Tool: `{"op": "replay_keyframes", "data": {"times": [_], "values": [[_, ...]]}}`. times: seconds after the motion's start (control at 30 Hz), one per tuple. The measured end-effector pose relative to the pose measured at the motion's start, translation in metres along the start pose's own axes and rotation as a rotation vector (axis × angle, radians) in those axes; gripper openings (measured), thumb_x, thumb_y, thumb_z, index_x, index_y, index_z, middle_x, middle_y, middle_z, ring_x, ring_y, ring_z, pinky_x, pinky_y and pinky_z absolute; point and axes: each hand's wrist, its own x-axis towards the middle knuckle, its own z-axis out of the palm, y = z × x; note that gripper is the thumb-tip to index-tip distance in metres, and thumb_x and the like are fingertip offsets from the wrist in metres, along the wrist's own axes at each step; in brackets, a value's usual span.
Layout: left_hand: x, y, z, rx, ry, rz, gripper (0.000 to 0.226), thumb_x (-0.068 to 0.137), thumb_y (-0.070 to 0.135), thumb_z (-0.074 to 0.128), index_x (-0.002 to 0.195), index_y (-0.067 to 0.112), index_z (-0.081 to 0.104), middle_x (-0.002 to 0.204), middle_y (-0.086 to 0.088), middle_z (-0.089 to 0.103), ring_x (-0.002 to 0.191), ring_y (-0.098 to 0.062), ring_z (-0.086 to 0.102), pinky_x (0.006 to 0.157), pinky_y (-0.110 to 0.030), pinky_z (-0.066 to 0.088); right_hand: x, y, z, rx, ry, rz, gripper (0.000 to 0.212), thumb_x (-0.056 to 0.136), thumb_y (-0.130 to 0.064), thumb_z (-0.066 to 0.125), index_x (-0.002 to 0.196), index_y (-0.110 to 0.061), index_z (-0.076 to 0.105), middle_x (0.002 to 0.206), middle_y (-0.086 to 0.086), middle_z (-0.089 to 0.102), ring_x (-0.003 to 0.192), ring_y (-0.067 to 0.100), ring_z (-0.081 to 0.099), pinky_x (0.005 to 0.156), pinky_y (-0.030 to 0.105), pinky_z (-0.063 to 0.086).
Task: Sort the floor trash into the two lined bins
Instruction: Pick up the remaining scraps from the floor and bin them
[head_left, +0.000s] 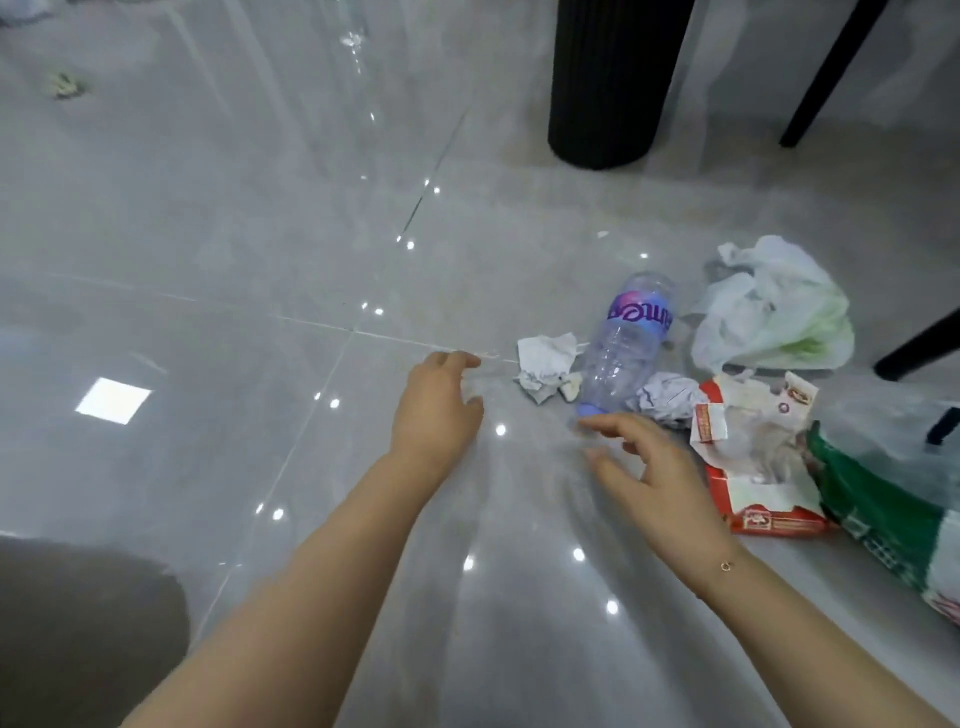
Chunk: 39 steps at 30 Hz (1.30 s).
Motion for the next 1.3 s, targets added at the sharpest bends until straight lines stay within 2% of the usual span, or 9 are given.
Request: {"op": "replay_keyframes", "data": {"times": [0.13,0.23,0.43,0.53,0.67,0.87,1.0,1.2,1.3], "values": [[0.04,-0.007,0.024,0.254,-0.007,0.015,0.05,0.086,0.012,0.056,0.136,0.018,0.049,0.138,-0.005,0.047,0.128,-0.027,0.04,0.101,-0.036,0.035,0.028,0.014,-0.003,-0.204,0.035,-0.13,0.032,0.079,-0.017,0.057,0.109,-0.017,0.068,0.118,-0.003,0.059,0.112,0.01,0.047,0.098,0.002,0.021],[0.05,-0.016,0.037,0.343,0.037,0.01,0.045,0.089,0.012,0.049,0.134,0.015,0.051,0.133,-0.007,0.052,0.124,-0.029,0.041,0.097,-0.035,0.033,0.047,0.022,0.001,-0.31,0.064,-0.191,0.032,0.076,-0.018,0.058,0.107,-0.018,0.068,0.124,-0.001,0.057,0.119,0.018,0.045,0.105,0.021,0.027],[0.041,-0.009,0.026,0.081,0.085,-0.02,0.037,0.094,0.02,0.053,0.129,0.011,0.052,0.124,-0.007,0.052,0.109,-0.026,0.052,0.086,-0.029,0.037,0.053,0.039,0.011,-0.536,0.083,-0.234,0.03,0.076,-0.025,0.057,0.102,-0.018,0.07,0.132,0.003,0.056,0.133,0.023,0.034,0.11,0.049,0.028],[0.04,0.016,0.024,-0.153,0.081,-0.103,0.04,0.099,0.026,0.045,0.136,0.012,0.042,0.124,-0.01,0.053,0.108,-0.025,0.055,0.088,-0.03,0.039,0.053,0.049,0.006,-0.619,0.107,-0.187,0.027,0.077,-0.021,0.057,0.099,-0.015,0.071,0.137,0.005,0.053,0.136,0.026,0.03,0.112,0.05,0.023],[0.054,0.044,0.034,-0.158,0.019,-0.094,0.046,0.097,0.026,0.046,0.139,0.014,0.033,0.123,-0.013,0.053,0.109,-0.03,0.055,0.084,-0.032,0.039,0.056,0.056,0.001,-0.702,0.156,-0.145,0.031,0.079,-0.018,0.051,0.101,-0.01,0.072,0.139,0.006,0.053,0.135,0.033,0.036,0.11,0.053,0.025],[0.055,0.06,0.059,0.071,-0.102,0.056,0.066,0.08,0.041,0.073,0.126,0.008,0.039,0.123,-0.011,0.045,0.105,-0.034,0.056,0.08,-0.037,0.043,0.061,0.046,0.001,-0.493,0.22,-0.299,0.039,0.077,-0.014,0.036,0.096,-0.012,0.07,0.1,0.001,0.07,0.102,0.021,0.061,0.107,0.037,0.026],[0.054,0.045,0.06,0.113,-0.116,0.016,0.06,0.081,0.037,0.072,0.123,0.007,0.042,0.121,-0.012,0.045,0.101,-0.036,0.057,0.082,-0.04,0.047,0.062,0.044,0.005,-0.398,0.186,-0.322,0.032,0.076,-0.01,0.04,0.093,-0.01,0.068,0.09,0.004,0.067,0.087,0.028,0.061,0.084,0.036,0.045],[0.049,0.029,0.054,0.145,-0.093,0.006,0.04,0.083,0.034,0.066,0.11,0.009,0.052,0.105,-0.008,0.049,0.094,-0.031,0.056,0.07,-0.031,0.04,0.07,0.045,0.016,-0.363,0.074,-0.297,0.027,0.072,0.002,0.055,0.094,-0.011,0.065,0.099,0.001,0.065,0.092,0.023,0.059,0.084,0.023,0.038],[0.042,0.022,0.05,0.088,-0.052,-0.043,0.028,0.078,0.033,0.068,0.089,0.015,0.049,0.09,-0.002,0.047,0.083,-0.025,0.053,0.06,-0.029,0.032,0.079,0.044,0.023,-0.346,-0.015,-0.209,0.023,0.076,-0.003,0.061,0.098,-0.009,0.061,0.104,0.003,0.059,0.096,0.021,0.056,0.084,0.031,0.043]]}}
